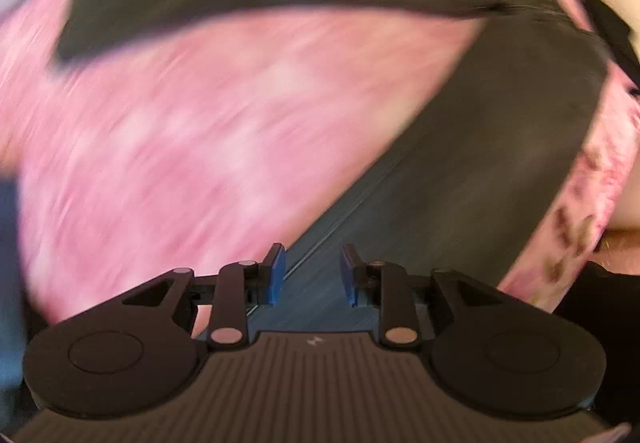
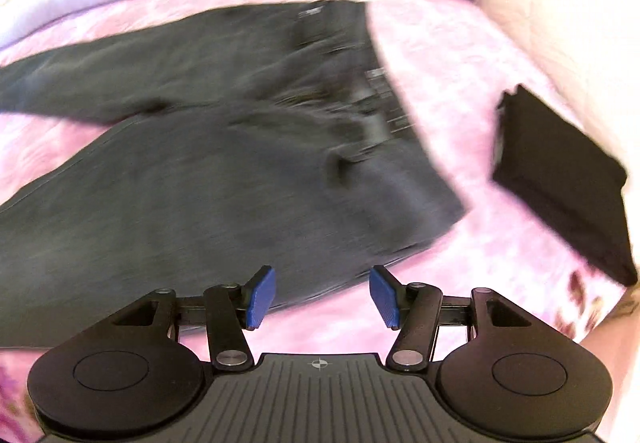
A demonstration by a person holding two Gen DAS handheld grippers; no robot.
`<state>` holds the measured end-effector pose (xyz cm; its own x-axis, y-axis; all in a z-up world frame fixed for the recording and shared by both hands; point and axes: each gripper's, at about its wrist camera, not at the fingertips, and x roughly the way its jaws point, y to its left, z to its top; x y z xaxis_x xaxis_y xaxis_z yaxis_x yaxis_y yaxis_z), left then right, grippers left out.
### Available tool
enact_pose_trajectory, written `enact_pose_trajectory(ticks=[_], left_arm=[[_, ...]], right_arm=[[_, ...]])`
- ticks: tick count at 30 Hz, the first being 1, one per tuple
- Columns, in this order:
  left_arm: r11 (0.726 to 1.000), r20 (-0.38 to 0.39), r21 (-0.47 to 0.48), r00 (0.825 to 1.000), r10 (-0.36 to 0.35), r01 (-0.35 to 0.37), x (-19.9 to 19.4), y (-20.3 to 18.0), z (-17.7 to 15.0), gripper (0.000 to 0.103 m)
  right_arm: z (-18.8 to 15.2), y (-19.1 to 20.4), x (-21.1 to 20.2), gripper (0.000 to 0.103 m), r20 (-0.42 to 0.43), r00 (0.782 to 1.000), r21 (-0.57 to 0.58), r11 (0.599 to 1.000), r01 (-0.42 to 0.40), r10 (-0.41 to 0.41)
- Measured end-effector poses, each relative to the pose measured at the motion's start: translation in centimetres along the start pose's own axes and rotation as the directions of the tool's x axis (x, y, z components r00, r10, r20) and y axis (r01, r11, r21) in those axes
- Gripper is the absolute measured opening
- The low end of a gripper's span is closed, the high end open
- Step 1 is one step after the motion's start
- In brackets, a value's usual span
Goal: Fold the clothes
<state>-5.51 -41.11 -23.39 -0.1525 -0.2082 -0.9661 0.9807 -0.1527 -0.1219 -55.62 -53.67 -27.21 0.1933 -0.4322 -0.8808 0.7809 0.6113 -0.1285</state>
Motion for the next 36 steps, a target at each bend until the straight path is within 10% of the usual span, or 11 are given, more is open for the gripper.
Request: enact_pose_trajectory(ticks=[7,11,17,22,29,36], left_arm=[[0.979,0.081,0.202,0.995,-0.057,0.039,6.2,-16.6,6.4,0.032],[0.972,0.083,0.231,0.994,-0.072,0.051,11.3,-23.3,10.7,0.032],[0.961,0.062,0.273,0.996,-0.058,0.039,15.6,-29.6,15.5,0.032],[0.941,0.047,0.338,0.998,-0.028,0.011,16.1,-32.0,16.7,0.032],[0.951,0.143,0.307,0.99,-0.023,-0.022,15.9,-32.5,18.3,0.032],[0.962,0.129,0.272,0.992,-0.001,-0.035,19.2,-32.9,20.2,0.032]], right_arm=[[4.3,-12.7,7.1,0.057,0.071,0.964,-0.024,0.967,-0.255,0.256],[8.7,-16.2,12.6,0.057,0.05,0.867,-0.018,0.868,-0.495,0.496],[11.9,-14.3,19.9,0.056,-0.247,0.729,-0.014,0.75,-0.662,0.639],[11.9,-16.1,19.8,0.015,-0.222,0.68,0.11,0.711,-0.695,0.699],[14.0,-15.2,11.0,0.014,0.055,0.723,-0.271,0.707,-0.653,0.689],[13.6,-13.6,19.2,0.022,-0.094,0.794,-0.18,0.775,-0.606,0.6]])
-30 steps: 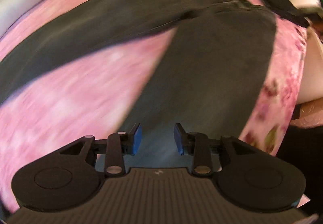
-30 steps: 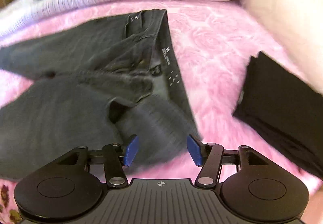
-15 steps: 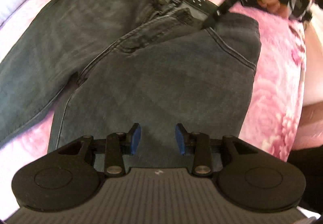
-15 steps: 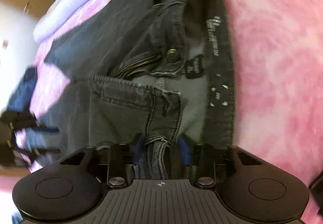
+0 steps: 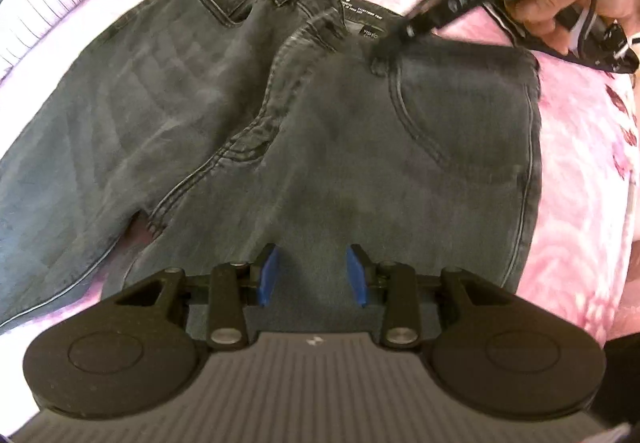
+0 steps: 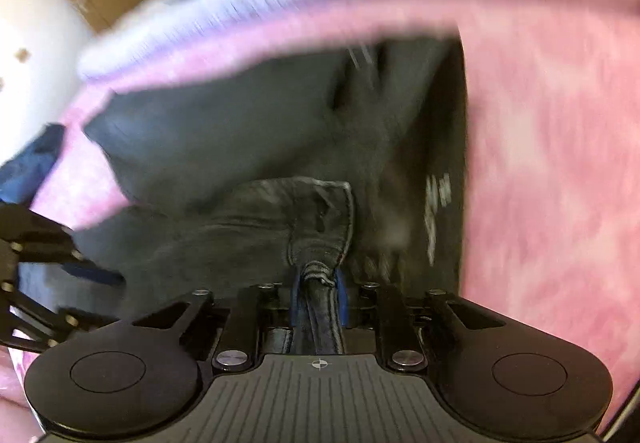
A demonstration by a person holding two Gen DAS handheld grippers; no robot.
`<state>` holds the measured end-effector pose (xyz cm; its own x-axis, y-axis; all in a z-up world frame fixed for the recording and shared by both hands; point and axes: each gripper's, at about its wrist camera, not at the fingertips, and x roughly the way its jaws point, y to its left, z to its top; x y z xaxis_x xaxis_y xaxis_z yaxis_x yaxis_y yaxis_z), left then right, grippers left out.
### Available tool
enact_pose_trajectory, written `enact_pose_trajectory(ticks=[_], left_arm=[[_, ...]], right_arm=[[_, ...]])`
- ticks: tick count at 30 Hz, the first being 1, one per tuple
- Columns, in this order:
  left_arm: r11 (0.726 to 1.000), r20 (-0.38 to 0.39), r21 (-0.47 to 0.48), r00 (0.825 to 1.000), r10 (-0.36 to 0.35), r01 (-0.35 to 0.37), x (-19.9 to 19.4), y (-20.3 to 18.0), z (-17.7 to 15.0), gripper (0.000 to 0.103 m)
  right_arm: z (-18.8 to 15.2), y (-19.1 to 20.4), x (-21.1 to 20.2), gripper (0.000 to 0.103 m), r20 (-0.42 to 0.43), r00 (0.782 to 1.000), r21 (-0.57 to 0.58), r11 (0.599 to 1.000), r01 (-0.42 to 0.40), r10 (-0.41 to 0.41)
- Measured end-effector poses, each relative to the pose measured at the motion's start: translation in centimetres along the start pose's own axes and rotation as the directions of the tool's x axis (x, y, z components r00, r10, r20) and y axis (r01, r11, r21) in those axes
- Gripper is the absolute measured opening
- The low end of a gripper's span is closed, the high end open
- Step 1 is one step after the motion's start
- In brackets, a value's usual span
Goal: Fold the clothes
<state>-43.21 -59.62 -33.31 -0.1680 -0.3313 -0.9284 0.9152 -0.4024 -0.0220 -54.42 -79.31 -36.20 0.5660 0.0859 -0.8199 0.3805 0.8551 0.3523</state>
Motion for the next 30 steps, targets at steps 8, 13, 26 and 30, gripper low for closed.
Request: enact_pose_trajectory(ticks=[8,13,26,30], left_arm=[[0.999,0.097,-0.032,0.995,-0.012,0.015,-0.6,0.5,2.2,0.035],[1.0,0.141,-0.013,0.99,0.013,-0.011,0.9,1.9,3.9,0.035],[0.996,0.171,0.092,0.985,-0.008,-0.008,3.7,0.1,6.7,0.044],[0.996,0.146,0.085,0.989,0.001,-0.014,4.9,-0.3,6.4,0.044]], right_arm=[[0.9,-1.4,-1.9,0.05,0.127,0.992,0.036,0.999,-0.025,0.02],[2.2,-2.8,2.0,0.051,0.114,0.989,0.001,0.996,-0.093,0.092],[3.7,-3.6,-2.0,0.014,-0.077,0.98,0.087,0.981,-0.175,0.182],[2.9,-4.1,0.2,0.016,-0.117,0.982,0.084,0.987,-0.136,0.145]])
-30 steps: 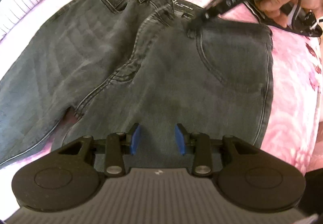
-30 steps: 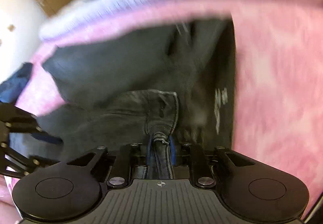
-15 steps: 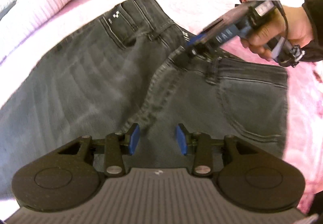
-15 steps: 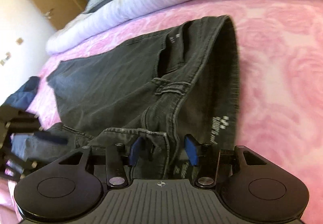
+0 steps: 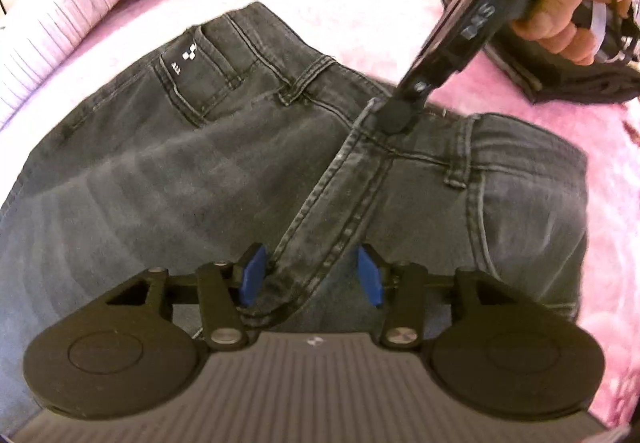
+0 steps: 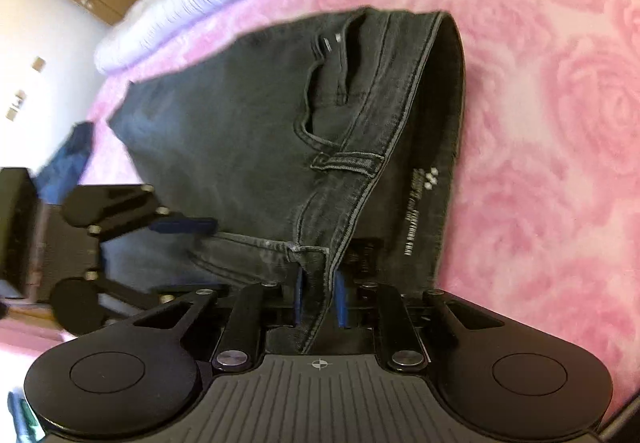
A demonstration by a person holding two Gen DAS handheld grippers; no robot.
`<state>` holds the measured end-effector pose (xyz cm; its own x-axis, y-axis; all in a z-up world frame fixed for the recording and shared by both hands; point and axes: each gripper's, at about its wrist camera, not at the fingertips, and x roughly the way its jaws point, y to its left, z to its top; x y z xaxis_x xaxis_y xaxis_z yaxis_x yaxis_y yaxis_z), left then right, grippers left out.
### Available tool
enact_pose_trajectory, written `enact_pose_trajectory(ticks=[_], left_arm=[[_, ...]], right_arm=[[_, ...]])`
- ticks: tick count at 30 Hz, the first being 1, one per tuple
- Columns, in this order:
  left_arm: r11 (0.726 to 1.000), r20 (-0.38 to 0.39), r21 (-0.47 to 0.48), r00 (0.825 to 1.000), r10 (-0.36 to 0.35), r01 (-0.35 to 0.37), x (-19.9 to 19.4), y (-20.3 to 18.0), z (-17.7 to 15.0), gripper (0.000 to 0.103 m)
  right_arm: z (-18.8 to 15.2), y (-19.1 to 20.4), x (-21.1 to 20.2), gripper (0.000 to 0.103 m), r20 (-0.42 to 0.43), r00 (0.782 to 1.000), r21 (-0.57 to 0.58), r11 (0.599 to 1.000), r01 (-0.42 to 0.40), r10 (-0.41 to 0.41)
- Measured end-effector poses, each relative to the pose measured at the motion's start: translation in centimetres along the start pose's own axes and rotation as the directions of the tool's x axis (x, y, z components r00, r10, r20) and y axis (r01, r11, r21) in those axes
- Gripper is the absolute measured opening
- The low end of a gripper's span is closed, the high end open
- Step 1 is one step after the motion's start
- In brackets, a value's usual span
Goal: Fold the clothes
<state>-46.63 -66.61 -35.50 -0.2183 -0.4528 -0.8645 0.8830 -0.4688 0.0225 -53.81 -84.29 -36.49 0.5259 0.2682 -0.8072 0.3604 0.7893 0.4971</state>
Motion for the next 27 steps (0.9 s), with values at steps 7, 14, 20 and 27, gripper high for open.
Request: enact_pose_trajectory(ticks=[7,14,20,27], left_arm=[[0.997,-0.011,-0.063,0.999,0.037,-0.038,-4.4,1.3,-2.3,0.042],[0.965,-0.142,-0.222,0.983,0.112,-0.142,-8.8,3.1,-10.0,0.043],[0.914,-0.218,-0.359,0.969,0.116,-0.19,-10.2,4.9,-14.4,0.043],[0.842,-0.268,-0.442,0.941,0.205,-0.309,-18.9,5.2,-18.2,0.045]], right_arm=[[-1.7,1.7,-1.8,0.029,0.127,0.988,-0.039,0.994,0.097,-0.092],[-6.7,5.9,-3.3,0.031,0.112,0.987,-0.103,0.987,0.126,-0.114],[-6.7,7.8,-2.1,0.032,0.064,0.971,-0.09,0.968,0.235,-0.23],[-6.2,16.1,-5.5,0.067,0.062,0.92,-0.188,0.901,0.391,-0.386]])
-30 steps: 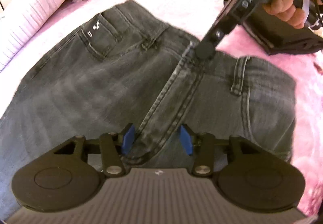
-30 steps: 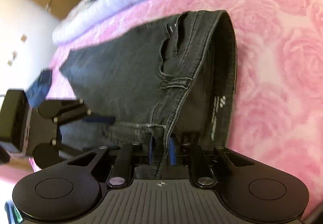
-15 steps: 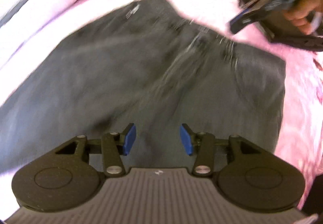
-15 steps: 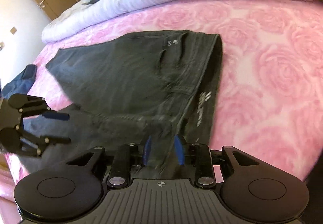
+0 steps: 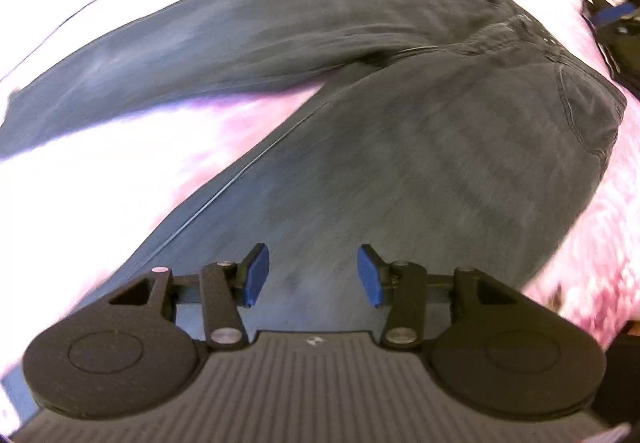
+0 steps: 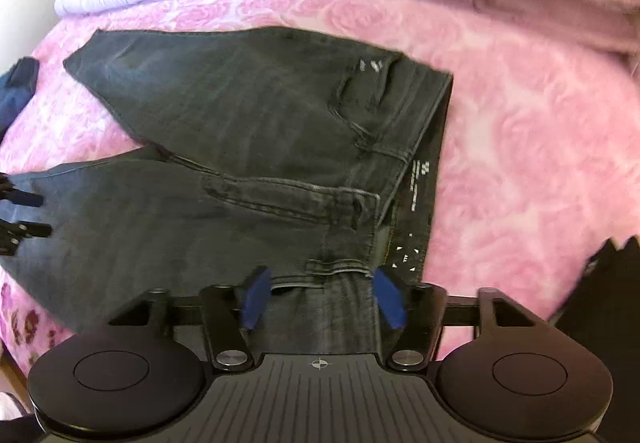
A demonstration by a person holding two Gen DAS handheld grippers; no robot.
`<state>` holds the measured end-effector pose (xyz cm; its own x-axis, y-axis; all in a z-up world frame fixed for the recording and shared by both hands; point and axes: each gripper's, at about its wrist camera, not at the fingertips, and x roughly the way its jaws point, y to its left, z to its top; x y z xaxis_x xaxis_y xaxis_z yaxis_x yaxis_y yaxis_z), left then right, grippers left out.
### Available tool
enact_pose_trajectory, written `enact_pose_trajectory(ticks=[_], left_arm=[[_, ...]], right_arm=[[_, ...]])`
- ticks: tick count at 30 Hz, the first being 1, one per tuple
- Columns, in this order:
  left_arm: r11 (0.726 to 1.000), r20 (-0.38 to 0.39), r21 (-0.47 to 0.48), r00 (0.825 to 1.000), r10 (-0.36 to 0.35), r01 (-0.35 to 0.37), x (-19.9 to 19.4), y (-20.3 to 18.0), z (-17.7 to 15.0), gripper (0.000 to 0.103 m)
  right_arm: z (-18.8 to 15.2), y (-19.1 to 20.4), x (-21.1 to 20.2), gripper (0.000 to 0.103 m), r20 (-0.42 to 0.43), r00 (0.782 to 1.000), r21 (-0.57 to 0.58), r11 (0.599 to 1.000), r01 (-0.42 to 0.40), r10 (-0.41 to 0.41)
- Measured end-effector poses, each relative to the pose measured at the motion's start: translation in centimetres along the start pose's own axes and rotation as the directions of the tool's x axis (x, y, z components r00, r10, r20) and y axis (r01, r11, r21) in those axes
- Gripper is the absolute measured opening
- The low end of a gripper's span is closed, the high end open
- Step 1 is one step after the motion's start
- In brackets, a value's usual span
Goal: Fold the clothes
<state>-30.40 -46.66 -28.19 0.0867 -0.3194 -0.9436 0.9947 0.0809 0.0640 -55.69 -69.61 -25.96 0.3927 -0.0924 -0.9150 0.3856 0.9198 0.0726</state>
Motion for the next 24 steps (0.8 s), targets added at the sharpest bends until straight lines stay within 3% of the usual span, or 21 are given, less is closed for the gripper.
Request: enact_pose_trajectory(ticks=[5,7,10,12,19,24], left_arm=[[0.998,0.007,-0.055,0.999,0.04,-0.04,-6.0,4.3,-5.5,0.06],[0.994,-0.002,-0.099,0.999,0.044,-0.044,-7.8,6.5,-7.7,0.061],[0.977,-0.017,-0.208,0.999,0.035,-0.038,-10.1,10.0,-10.3,0.064],[0.959,-0.02,-0.282,0.999,0.032,-0.036,-11.8,12.4,-11.6,0.067],[0.928,0.03,-0.368,0.997,0.077,-0.061,-16.9,17.1,-12.8,0.085],[0.903,0.092,-0.427,0.991,0.097,-0.049,-19.9,17.6,-12.2,0.092]], right_arm=[[-0.4,8.0,-4.7,0.071,-0.04,0.997,-0.049,0.997,0.065,-0.066],[-0.7,11.1,-6.5,0.072,-0.039,0.997,-0.031,0.997,0.069,-0.07],[-1.1,14.9,-8.9,0.075,-0.027,0.999,0.096,0.995,0.034,-0.032],[-1.1,17.1,-10.0,0.075,-0.021,0.998,0.137,0.989,0.056,-0.054],[-0.8,22.0,-12.9,0.076,-0.021,0.987,0.169,0.973,0.16,-0.158],[-1.1,23.0,-13.5,0.076,-0.041,0.979,0.154,0.966,0.206,-0.202]])
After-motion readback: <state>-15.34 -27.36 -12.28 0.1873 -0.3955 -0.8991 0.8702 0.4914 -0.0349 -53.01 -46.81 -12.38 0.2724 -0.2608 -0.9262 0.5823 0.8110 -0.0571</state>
